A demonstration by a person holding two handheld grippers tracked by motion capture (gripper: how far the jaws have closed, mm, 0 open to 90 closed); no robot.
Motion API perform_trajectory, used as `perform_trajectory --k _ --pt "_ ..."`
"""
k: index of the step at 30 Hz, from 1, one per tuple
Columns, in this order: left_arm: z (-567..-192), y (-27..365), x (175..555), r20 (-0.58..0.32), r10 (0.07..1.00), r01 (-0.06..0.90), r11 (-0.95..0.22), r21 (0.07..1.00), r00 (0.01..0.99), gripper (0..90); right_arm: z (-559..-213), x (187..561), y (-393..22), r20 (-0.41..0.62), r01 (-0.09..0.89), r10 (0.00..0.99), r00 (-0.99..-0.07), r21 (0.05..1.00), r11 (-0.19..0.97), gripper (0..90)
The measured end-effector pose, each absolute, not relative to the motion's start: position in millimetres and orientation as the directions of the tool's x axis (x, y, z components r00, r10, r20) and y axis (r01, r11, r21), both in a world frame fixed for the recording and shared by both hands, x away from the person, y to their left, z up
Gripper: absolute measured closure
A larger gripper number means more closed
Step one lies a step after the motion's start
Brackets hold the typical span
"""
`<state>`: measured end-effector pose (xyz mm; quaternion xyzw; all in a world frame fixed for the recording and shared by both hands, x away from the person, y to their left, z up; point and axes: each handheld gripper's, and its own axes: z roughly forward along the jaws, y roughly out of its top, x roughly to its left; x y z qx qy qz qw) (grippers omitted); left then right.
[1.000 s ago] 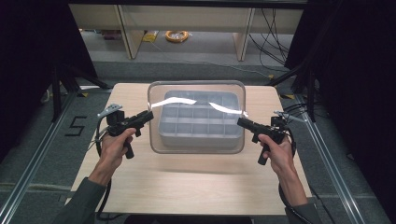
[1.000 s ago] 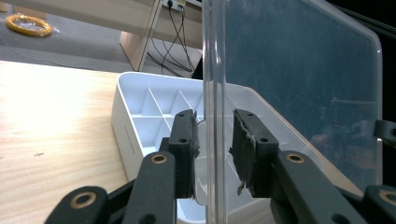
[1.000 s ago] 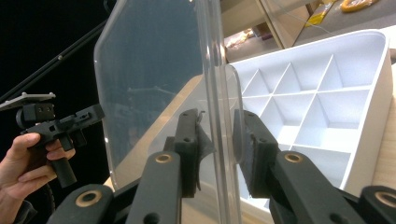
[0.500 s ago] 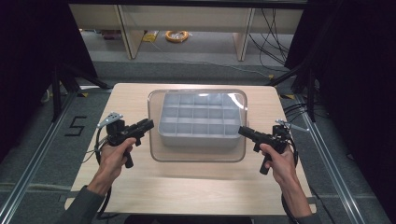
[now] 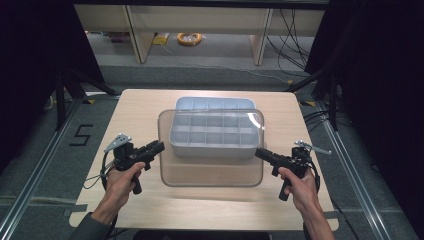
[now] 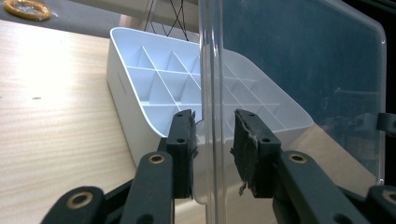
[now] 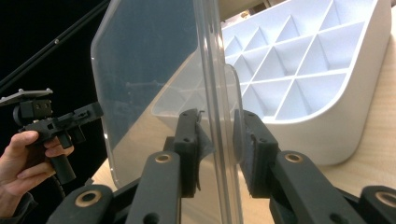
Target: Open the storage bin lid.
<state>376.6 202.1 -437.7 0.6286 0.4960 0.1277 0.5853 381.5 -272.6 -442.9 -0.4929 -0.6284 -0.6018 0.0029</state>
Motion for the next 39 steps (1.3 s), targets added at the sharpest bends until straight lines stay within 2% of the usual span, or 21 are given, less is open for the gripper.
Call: perform_trajectory --k 6,7,9,21,22,27,34,35,39 --pt "-442 201 366 -0.423 0.769 0.482 0.172 0.859 0.479 67.7 -447 372 -274 0.619 0.643 0.607 -0.498 0.734 -0.221 71.6" --pt "-443 201 365 -0.419 0.770 0.484 0.166 0.860 0.481 67.3 -450 372 -275 0.596 0.627 0.620 -0.510 0.751 -0.206 71.6" --pt "-445 201 362 -0.421 0.771 0.488 0.165 0.857 0.478 67.2 -450 367 -273 0.629 0.655 0.602 -0.492 0.723 -0.220 71.5" --pt "-454 204 341 -0.429 0.755 0.516 0.141 0.845 0.496 65.6 -466 348 -275 0.616 0.659 0.614 -0.493 0.725 -0.199 71.2" --pt "-455 204 340 -0.434 0.751 0.520 0.143 0.842 0.497 65.4 -465 345 -274 0.641 0.682 0.606 -0.471 0.701 -0.211 71.2" --pt "-460 204 332 -0.432 0.752 0.539 0.122 0.834 0.498 65.3 -474 337 -276 0.631 0.678 0.612 -0.477 0.707 -0.200 71.1" --pt "-469 204 325 -0.435 0.744 0.557 0.103 0.824 0.507 64.6 -483 328 -275 0.668 0.728 0.607 -0.430 0.654 -0.204 70.5" --pt "-469 204 324 -0.431 0.749 0.559 0.099 0.823 0.502 64.2 -485 328 -276 0.647 0.707 0.613 -0.454 0.680 -0.194 70.6" --pt "-475 205 320 -0.440 0.748 0.574 0.096 0.813 0.498 64.0 -488 323 -274 0.649 0.719 0.618 -0.443 0.669 -0.186 70.6"
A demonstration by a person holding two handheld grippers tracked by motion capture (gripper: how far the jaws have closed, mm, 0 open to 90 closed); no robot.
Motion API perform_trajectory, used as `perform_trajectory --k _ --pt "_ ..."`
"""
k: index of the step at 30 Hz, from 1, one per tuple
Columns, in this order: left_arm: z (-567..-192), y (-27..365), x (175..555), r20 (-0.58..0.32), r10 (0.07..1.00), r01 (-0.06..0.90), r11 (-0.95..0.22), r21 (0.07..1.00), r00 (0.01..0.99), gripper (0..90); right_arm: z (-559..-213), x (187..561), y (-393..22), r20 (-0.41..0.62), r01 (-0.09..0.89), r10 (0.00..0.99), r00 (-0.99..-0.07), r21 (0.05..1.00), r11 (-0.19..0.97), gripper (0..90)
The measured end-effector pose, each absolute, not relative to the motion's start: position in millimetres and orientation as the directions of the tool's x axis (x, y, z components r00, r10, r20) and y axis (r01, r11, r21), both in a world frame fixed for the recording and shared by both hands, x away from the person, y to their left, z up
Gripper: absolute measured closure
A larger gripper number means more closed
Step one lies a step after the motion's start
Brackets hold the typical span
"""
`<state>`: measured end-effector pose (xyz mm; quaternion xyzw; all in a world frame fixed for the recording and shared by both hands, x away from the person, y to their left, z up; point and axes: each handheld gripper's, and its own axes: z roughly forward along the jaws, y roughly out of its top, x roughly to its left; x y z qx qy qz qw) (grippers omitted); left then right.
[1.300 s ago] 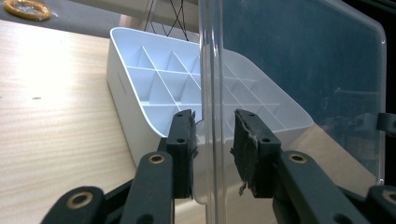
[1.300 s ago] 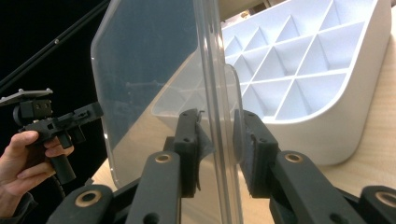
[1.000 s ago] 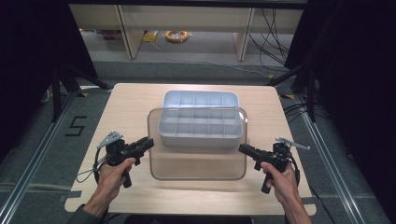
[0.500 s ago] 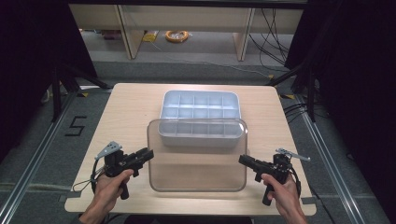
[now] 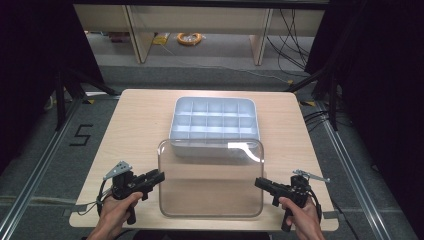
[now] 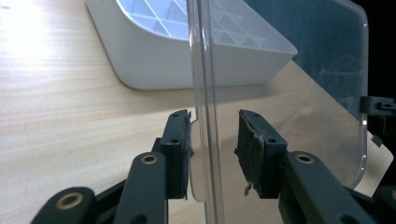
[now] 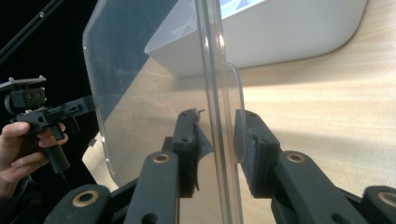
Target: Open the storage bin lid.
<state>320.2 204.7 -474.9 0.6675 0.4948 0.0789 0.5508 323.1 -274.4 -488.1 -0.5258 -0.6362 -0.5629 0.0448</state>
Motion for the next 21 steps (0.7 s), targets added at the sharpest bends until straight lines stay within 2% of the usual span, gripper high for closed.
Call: perform_trajectory --k 9,10,16,19,21 --pt "-484 206 317 -0.444 0.749 0.599 0.080 0.797 0.491 62.6 -496 316 -273 0.654 0.748 0.622 -0.432 0.645 -0.159 69.7" --pt "-484 206 317 -0.439 0.752 0.601 0.073 0.796 0.491 62.3 -496 315 -271 0.674 0.769 0.618 -0.406 0.617 -0.168 69.5" --pt "-496 203 322 -0.451 0.747 0.634 0.051 0.771 0.488 61.1 -503 315 -272 0.653 0.777 0.638 -0.409 0.616 -0.132 66.9" --pt "-500 202 323 -0.466 0.744 0.655 0.050 0.754 0.479 60.5 -505 315 -271 0.670 0.801 0.641 -0.375 0.582 -0.140 66.0" --pt "-502 203 324 -0.457 0.745 0.658 0.032 0.752 0.486 60.5 -507 315 -272 0.650 0.795 0.651 -0.392 0.596 -0.116 65.1"
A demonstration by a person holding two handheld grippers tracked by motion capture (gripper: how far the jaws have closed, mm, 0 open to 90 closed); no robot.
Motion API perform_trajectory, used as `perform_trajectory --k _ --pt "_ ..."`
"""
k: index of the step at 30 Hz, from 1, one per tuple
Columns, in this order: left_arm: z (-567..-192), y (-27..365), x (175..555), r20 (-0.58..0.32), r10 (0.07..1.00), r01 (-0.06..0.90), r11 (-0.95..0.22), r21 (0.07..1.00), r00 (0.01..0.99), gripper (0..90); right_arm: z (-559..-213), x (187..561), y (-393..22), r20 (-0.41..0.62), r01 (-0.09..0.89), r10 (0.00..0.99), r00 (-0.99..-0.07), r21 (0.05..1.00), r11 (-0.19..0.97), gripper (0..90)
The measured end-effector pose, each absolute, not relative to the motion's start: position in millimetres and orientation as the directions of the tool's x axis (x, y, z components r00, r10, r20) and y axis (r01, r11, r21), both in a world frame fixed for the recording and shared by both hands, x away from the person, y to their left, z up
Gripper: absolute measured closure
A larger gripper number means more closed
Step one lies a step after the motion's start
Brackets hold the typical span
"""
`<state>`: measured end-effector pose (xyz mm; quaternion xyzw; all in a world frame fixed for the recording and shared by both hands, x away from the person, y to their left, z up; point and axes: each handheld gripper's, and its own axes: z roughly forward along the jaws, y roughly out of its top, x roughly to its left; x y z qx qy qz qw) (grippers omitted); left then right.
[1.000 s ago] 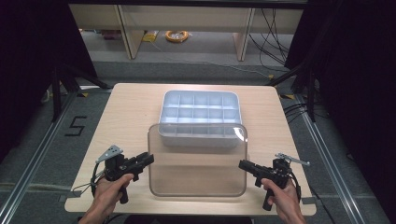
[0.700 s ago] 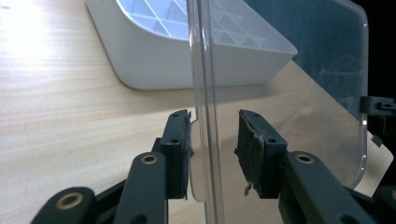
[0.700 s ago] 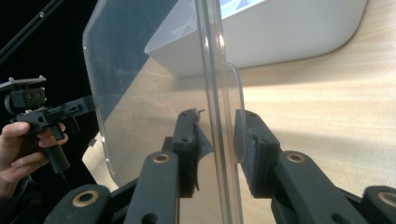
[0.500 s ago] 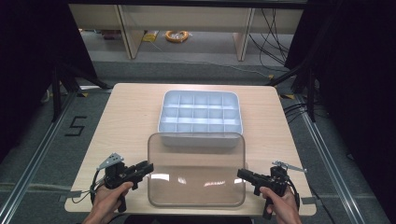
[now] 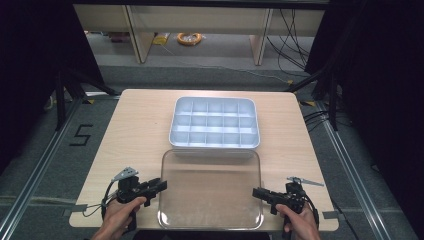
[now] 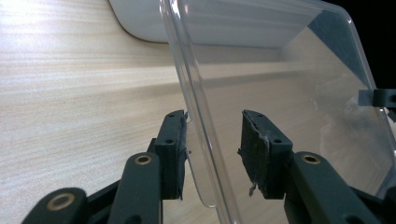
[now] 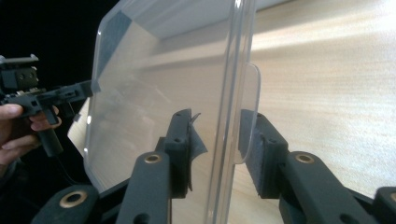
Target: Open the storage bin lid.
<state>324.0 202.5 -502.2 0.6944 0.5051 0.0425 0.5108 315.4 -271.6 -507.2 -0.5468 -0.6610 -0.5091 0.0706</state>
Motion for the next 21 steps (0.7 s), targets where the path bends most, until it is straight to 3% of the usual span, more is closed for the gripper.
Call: perform_trajectory --k 21 --pt "-521 197 337 -0.487 0.741 0.724 0.000 0.690 0.463 55.9 -510 317 -265 0.624 0.835 0.700 -0.347 0.545 -0.072 56.0"
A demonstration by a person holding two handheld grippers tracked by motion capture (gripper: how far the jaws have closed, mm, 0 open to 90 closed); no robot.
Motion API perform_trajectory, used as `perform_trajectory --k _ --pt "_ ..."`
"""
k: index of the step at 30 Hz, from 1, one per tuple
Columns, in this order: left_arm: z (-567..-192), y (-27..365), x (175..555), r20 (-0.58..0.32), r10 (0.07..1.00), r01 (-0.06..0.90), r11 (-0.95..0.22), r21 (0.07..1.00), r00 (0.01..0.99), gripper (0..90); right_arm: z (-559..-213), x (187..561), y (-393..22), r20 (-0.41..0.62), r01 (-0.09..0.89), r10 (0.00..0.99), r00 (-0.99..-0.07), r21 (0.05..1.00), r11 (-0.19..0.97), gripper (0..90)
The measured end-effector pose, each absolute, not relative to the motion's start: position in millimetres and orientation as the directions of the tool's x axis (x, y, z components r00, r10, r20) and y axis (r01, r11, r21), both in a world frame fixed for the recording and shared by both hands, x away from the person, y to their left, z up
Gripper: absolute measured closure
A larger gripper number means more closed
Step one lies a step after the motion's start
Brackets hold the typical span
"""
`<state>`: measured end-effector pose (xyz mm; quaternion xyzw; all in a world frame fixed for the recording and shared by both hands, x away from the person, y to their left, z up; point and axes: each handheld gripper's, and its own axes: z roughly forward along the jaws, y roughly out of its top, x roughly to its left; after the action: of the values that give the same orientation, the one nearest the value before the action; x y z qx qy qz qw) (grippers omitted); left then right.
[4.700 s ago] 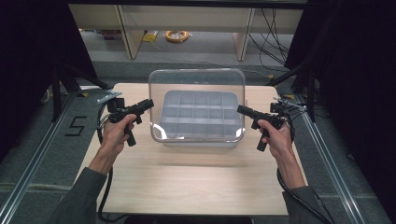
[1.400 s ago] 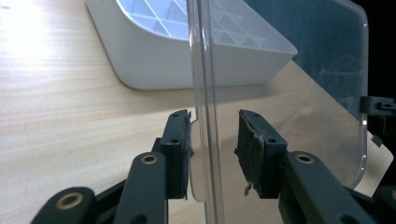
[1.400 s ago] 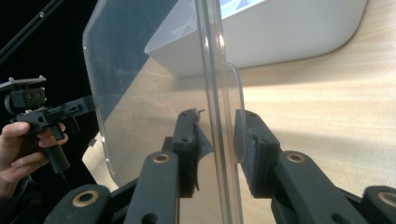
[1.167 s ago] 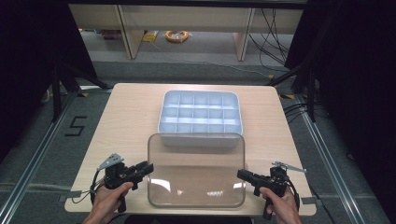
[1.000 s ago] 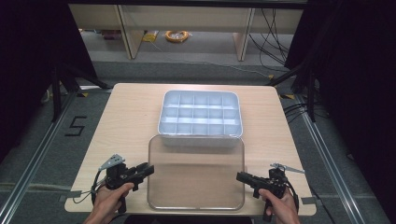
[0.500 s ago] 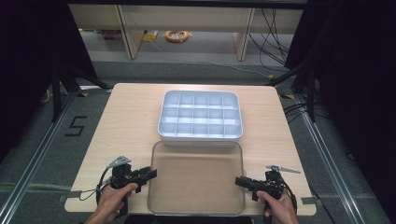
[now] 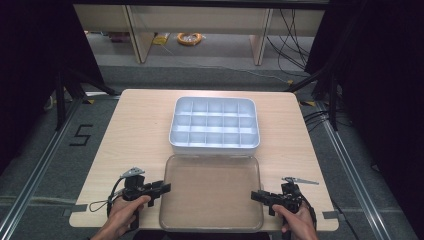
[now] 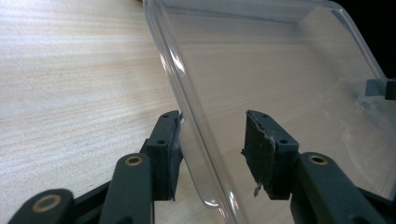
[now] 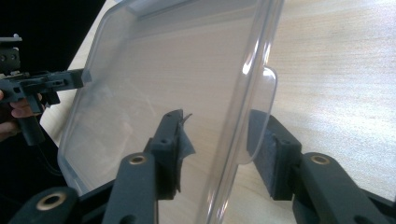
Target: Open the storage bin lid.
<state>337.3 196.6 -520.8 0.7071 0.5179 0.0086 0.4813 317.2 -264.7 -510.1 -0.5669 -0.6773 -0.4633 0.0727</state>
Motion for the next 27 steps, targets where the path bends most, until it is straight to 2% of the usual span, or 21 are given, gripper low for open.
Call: perform_trajectory --k 1,6,8,9,10,12,13,14,17,22,23,24,27 --pt "-522 195 338 -0.484 0.745 0.726 -0.001 0.687 0.459 55.4 -512 318 -265 0.602 0.822 0.710 -0.365 0.566 -0.057 54.3" --pt "-521 194 337 -0.446 0.766 0.714 -0.025 0.700 0.464 54.1 -509 317 -261 0.597 0.834 0.721 -0.351 0.550 -0.049 49.7" --pt "-519 196 338 -0.417 0.771 0.692 -0.042 0.721 0.481 53.2 -509 319 -264 0.544 0.810 0.748 -0.380 0.586 -0.015 45.3" --pt "-517 196 337 -0.427 0.768 0.695 -0.033 0.718 0.477 54.2 -508 319 -264 0.518 0.806 0.767 -0.380 0.592 0.000 42.9" --pt "-516 197 337 -0.411 0.767 0.688 -0.054 0.724 0.493 53.9 -506 318 -264 0.531 0.806 0.760 -0.375 0.591 -0.015 48.5" --pt "-514 197 337 -0.408 0.773 0.682 -0.042 0.730 0.486 52.8 -502 316 -265 0.559 0.816 0.751 -0.352 0.576 -0.046 44.7" --pt "-514 197 337 -0.422 0.760 0.675 -0.029 0.737 0.494 52.0 -501 317 -268 0.520 0.791 0.766 -0.377 0.612 -0.026 42.5" --pt "-514 198 337 -0.423 0.763 0.673 -0.022 0.739 0.490 51.7 -497 316 -269 0.497 0.791 0.792 -0.354 0.611 -0.030 38.9" --pt "-513 200 338 -0.431 0.763 0.677 -0.012 0.736 0.482 50.0 -496 317 -274 0.489 0.767 0.787 -0.376 0.641 -0.032 38.1" --pt "-511 202 338 -0.450 0.757 0.671 0.019 0.741 0.475 43.0 -493 319 -276 0.471 0.726 0.777 -0.417 0.687 -0.027 33.6" --pt "-511 203 338 -0.436 0.761 0.669 0.004 0.743 0.480 40.3 -489 317 -274 0.477 0.730 0.782 -0.402 0.682 -0.041 31.7" --pt "-511 204 337 -0.433 0.763 0.669 0.001 0.744 0.480 38.2 -489 319 -277 0.424 0.685 0.790 -0.442 0.728 -0.008 31.3" --pt "-511 206 336 -0.432 0.750 0.663 -0.012 0.749 0.501 36.9 -483 316 -277 0.401 0.672 0.812 -0.424 0.740 -0.015 30.1"
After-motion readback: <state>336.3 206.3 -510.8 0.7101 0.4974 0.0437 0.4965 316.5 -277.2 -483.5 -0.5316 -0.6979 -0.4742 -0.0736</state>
